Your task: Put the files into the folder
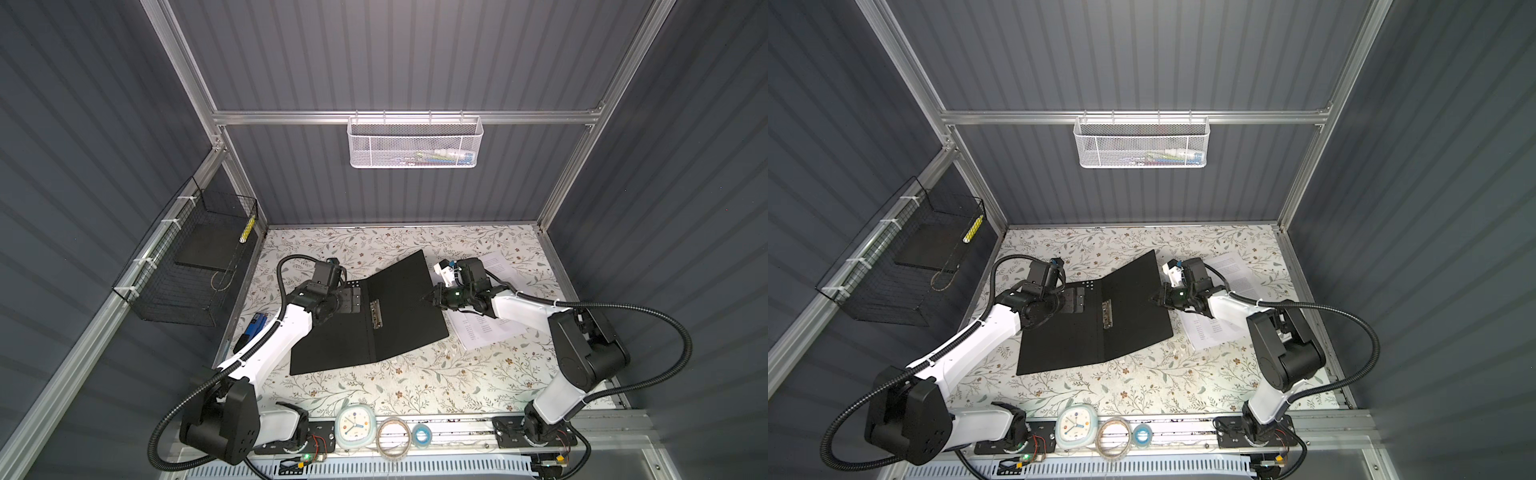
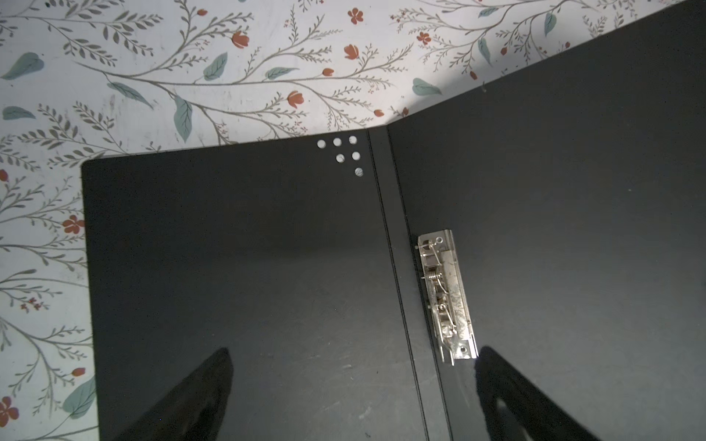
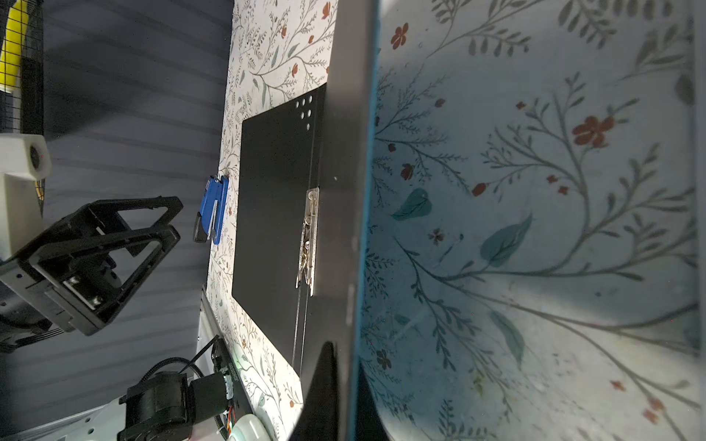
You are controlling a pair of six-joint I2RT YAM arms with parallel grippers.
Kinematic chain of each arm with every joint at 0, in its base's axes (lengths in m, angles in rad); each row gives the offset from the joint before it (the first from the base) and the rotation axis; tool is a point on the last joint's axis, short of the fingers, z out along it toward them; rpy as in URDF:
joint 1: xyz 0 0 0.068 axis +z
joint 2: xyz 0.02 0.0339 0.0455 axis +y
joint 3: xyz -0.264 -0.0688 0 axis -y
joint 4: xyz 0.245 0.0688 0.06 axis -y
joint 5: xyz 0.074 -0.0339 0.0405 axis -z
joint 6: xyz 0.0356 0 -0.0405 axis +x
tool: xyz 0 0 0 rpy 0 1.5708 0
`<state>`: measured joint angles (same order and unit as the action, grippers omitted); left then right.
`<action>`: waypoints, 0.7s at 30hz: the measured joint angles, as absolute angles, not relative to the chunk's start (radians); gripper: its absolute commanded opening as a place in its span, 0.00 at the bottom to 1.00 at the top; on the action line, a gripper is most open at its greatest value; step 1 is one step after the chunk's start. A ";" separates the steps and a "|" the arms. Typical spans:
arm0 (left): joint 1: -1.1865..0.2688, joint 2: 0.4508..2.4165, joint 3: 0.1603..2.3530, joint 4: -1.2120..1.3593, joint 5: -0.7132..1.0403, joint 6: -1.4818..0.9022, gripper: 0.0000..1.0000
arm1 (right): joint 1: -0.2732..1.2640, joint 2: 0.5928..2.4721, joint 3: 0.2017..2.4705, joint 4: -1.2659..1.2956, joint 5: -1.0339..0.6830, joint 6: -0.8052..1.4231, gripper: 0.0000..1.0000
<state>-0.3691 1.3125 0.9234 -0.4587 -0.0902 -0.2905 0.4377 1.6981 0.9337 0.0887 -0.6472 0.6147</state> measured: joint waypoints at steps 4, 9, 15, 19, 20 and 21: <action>-0.369 1.313 0.884 -0.418 -0.069 -0.290 1.00 | 0.442 1.703 0.937 0.062 -0.618 0.585 0.13; -0.369 1.326 0.846 -0.356 -0.050 -0.292 1.00 | 0.442 1.729 0.969 -0.024 -0.564 0.528 0.22; -0.368 1.338 0.850 -0.363 -0.080 -0.301 0.99 | 0.455 1.773 1.032 -0.104 -0.483 0.462 0.34; -0.364 1.334 0.870 -0.389 -0.120 -0.319 0.99 | 0.475 1.795 1.061 -0.156 -0.420 0.422 0.42; -0.365 1.331 0.871 -0.392 -0.128 -0.322 0.99 | 0.481 1.808 1.076 -0.167 -0.408 0.414 0.44; -0.364 1.327 0.871 -0.397 -0.135 -0.325 0.99 | 0.486 1.820 1.089 -0.174 -0.398 0.408 0.47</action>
<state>-0.3645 1.3273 0.8707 -0.3965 -0.1349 -0.3252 0.4858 1.8202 1.0885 -0.1741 -0.3985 0.4080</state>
